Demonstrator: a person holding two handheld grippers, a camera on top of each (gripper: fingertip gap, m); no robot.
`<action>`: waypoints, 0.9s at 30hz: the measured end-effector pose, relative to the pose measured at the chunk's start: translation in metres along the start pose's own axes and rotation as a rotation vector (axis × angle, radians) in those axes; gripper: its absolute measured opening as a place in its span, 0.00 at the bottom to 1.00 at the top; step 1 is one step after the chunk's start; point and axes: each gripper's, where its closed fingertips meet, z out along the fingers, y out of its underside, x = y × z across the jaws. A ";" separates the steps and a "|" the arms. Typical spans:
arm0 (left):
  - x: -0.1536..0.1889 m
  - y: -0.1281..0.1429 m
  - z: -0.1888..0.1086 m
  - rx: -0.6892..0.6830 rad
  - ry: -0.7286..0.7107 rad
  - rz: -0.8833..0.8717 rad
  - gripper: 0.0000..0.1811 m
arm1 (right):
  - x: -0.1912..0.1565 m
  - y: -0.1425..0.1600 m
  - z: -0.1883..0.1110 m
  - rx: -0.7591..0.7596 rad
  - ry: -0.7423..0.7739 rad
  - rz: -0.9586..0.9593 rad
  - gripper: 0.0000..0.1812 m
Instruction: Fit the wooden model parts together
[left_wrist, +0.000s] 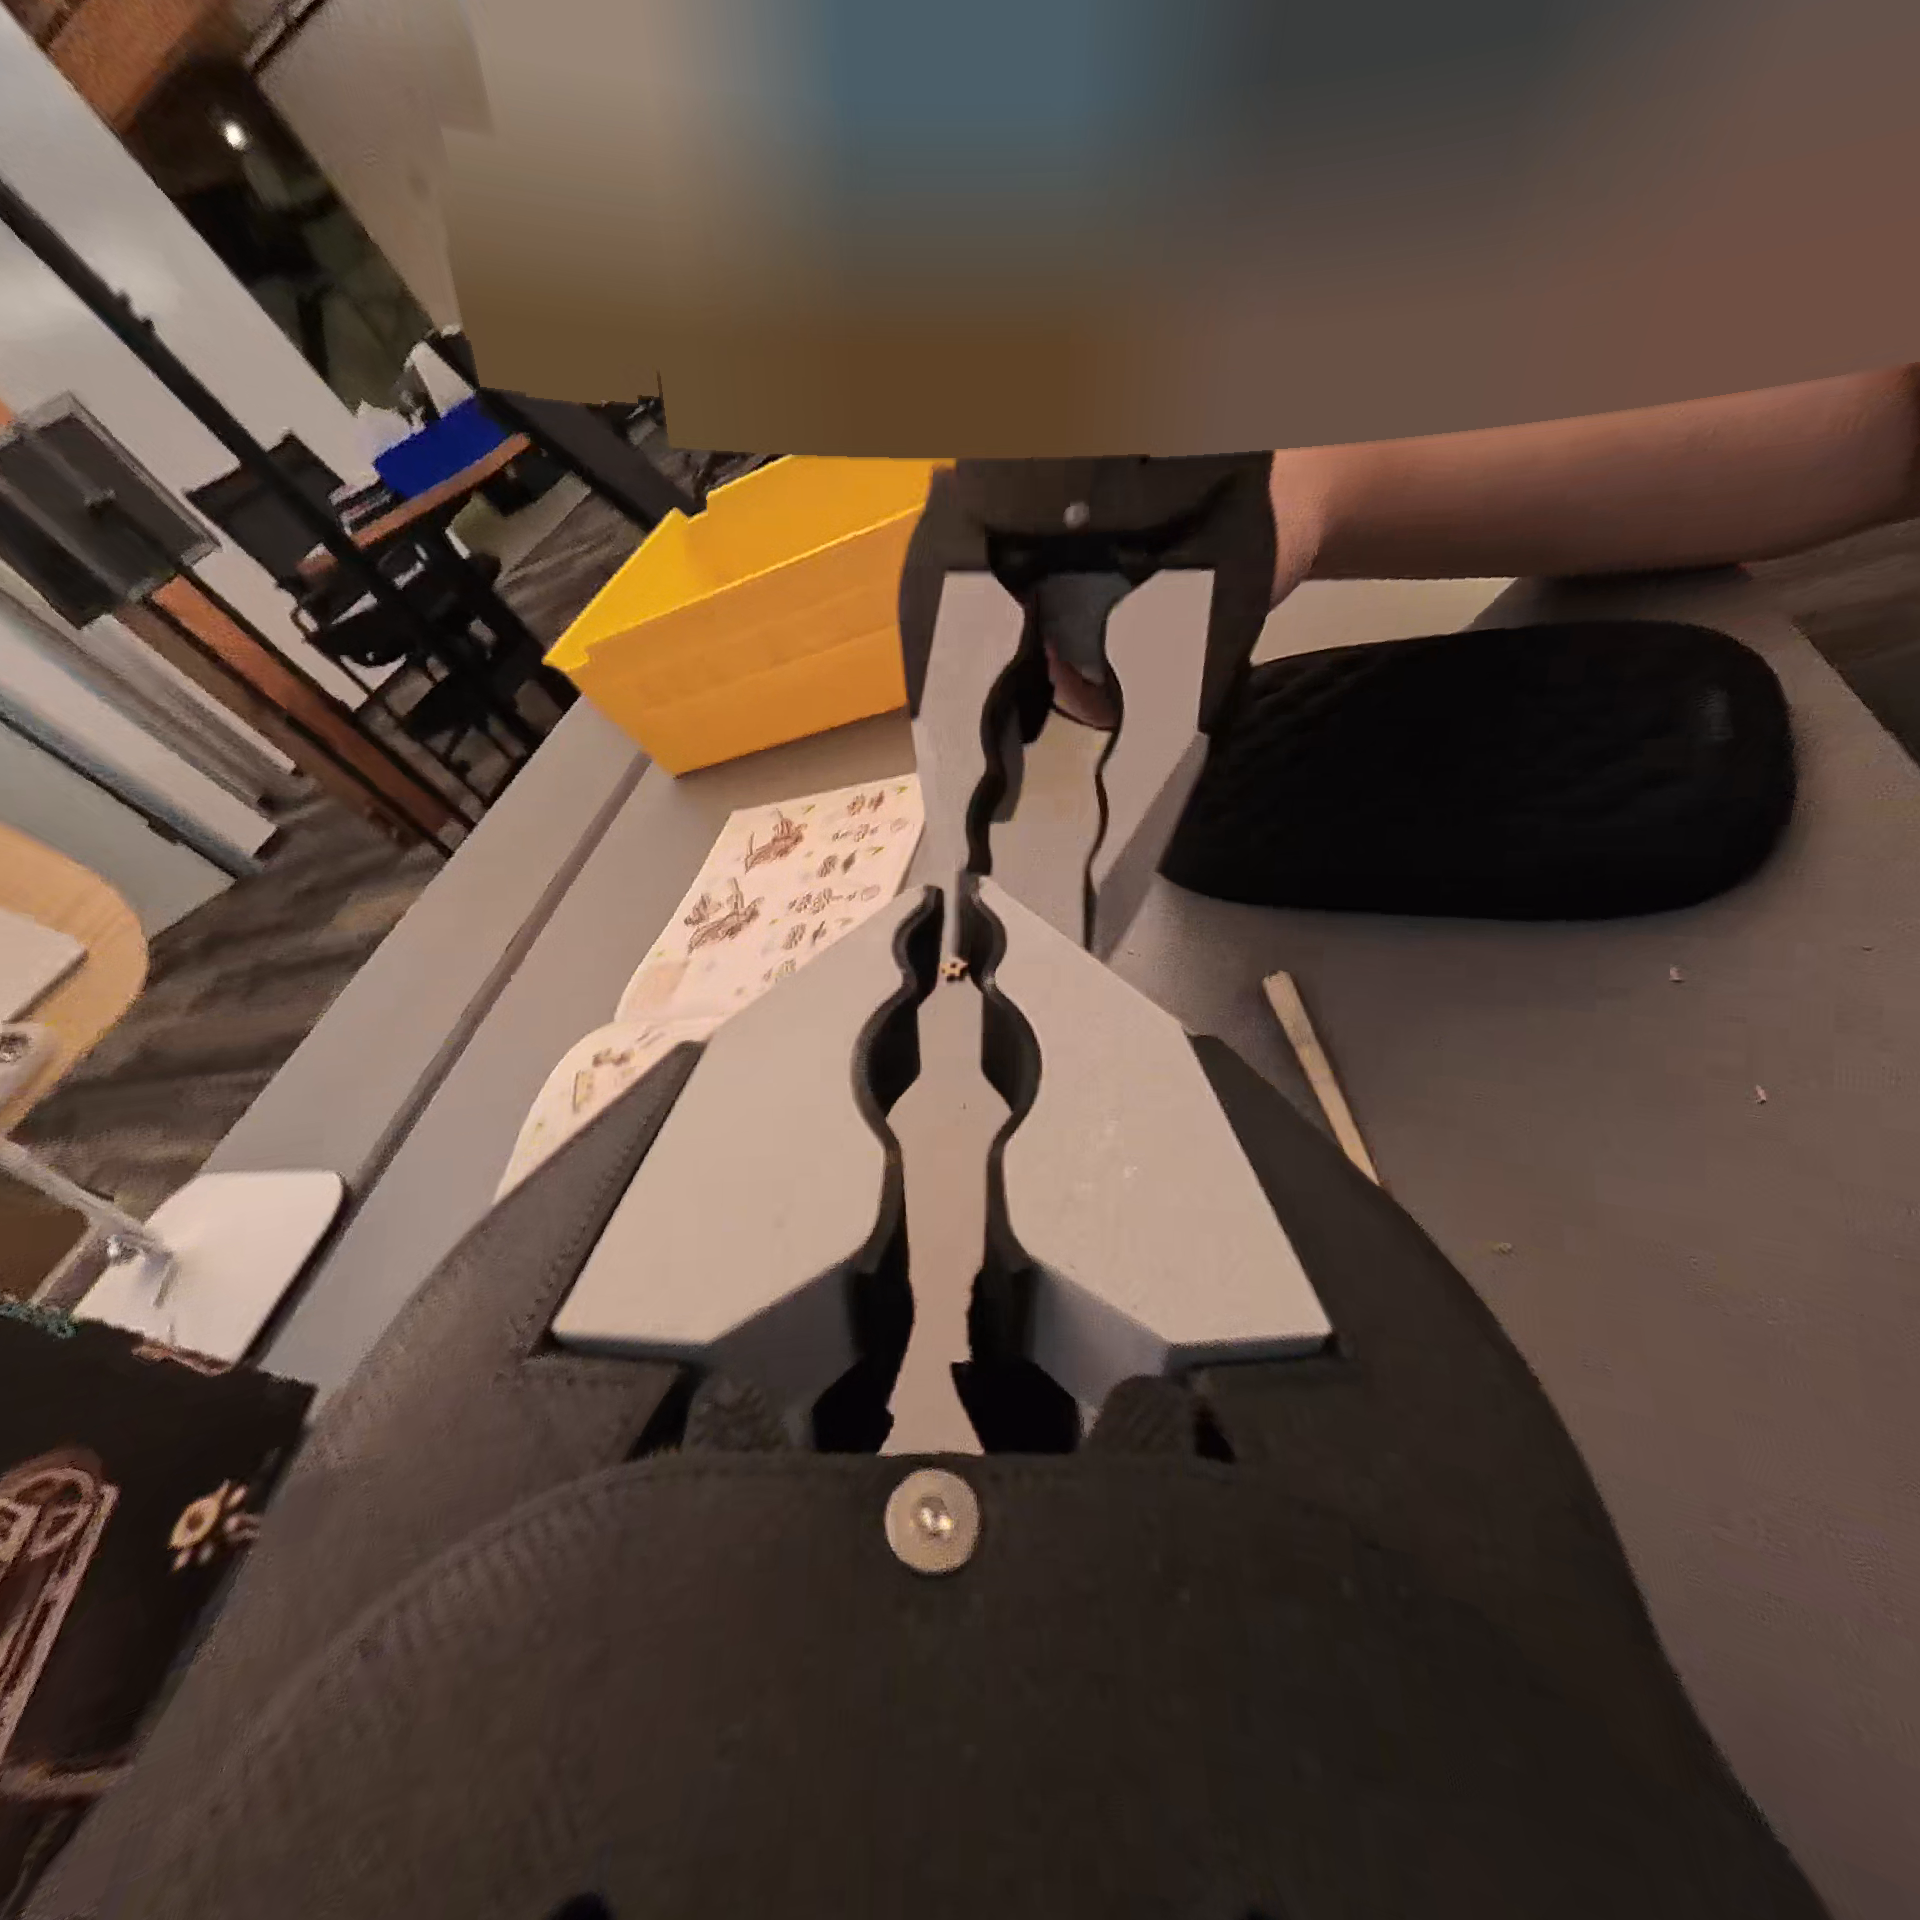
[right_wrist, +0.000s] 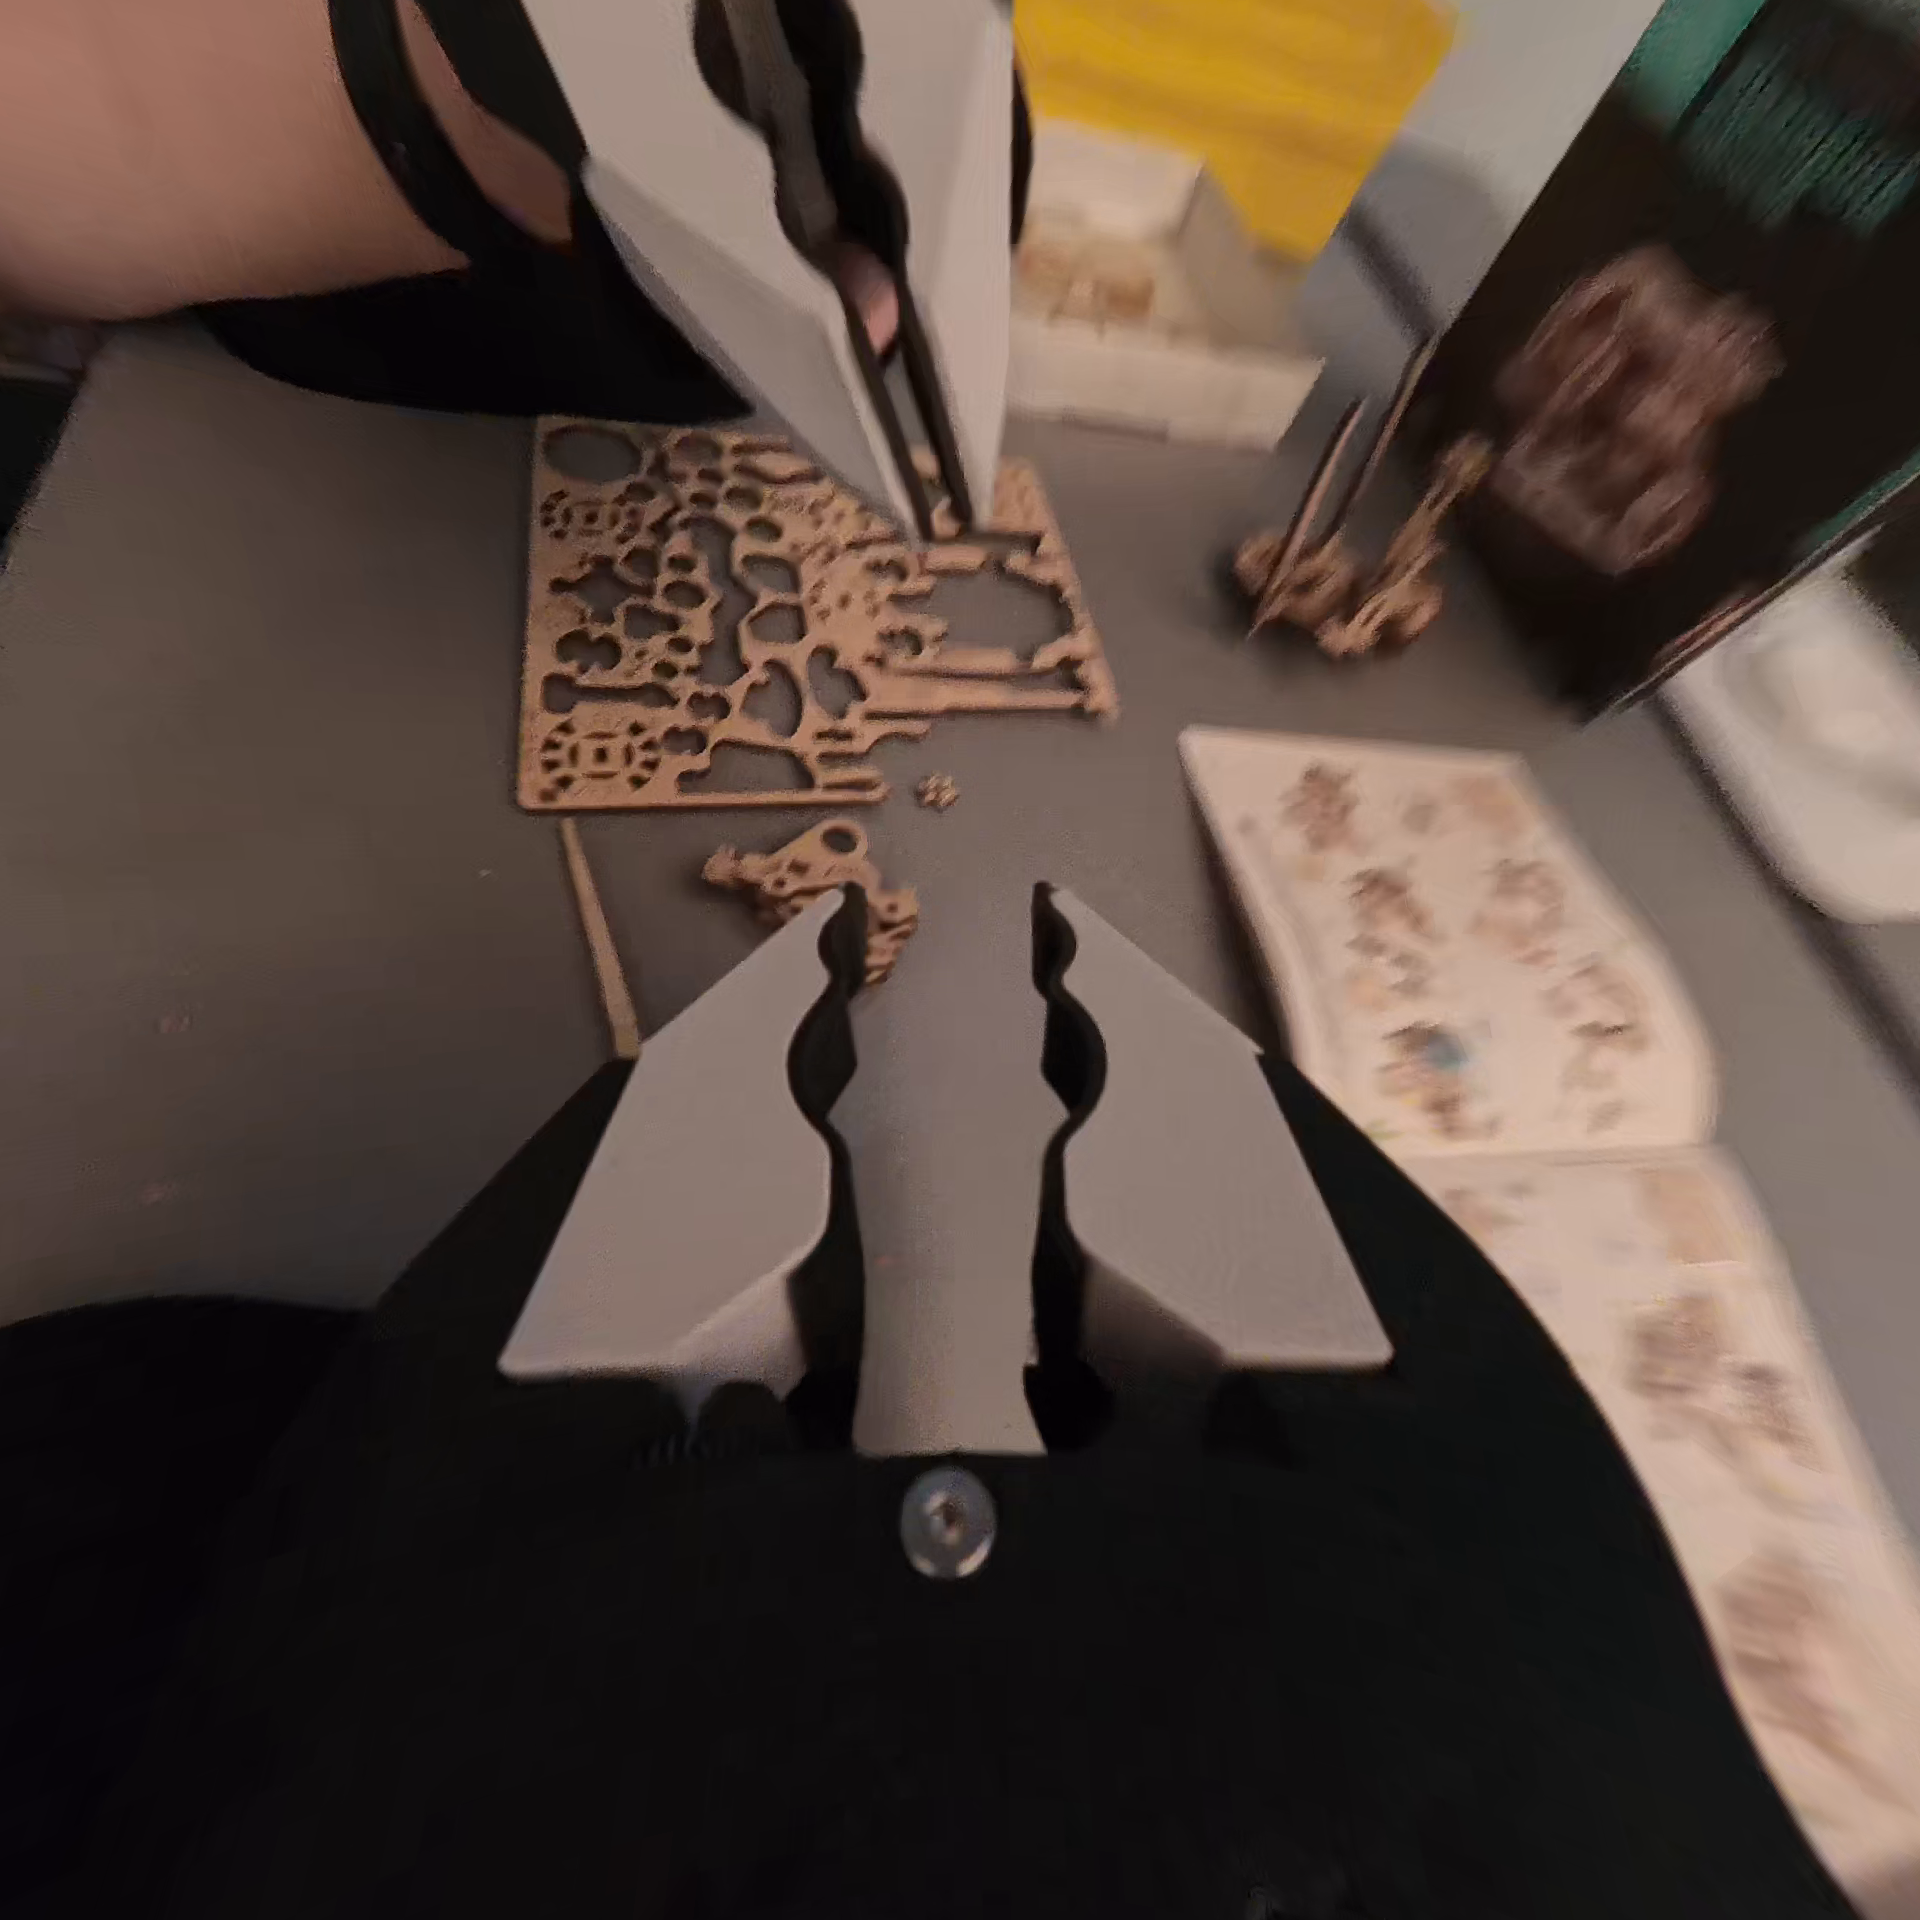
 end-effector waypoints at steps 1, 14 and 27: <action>-0.001 0.002 0.000 -0.008 0.001 -0.017 0.01 | -0.004 0.010 0.007 -0.028 -0.059 0.070 0.18; -0.006 0.031 0.010 -0.134 0.014 -0.189 0.07 | -0.024 0.032 0.033 -0.195 -0.073 -0.036 0.07; 0.029 0.030 0.008 -0.137 0.413 -0.743 0.11 | -0.009 -0.019 -0.014 0.076 0.165 -0.616 0.07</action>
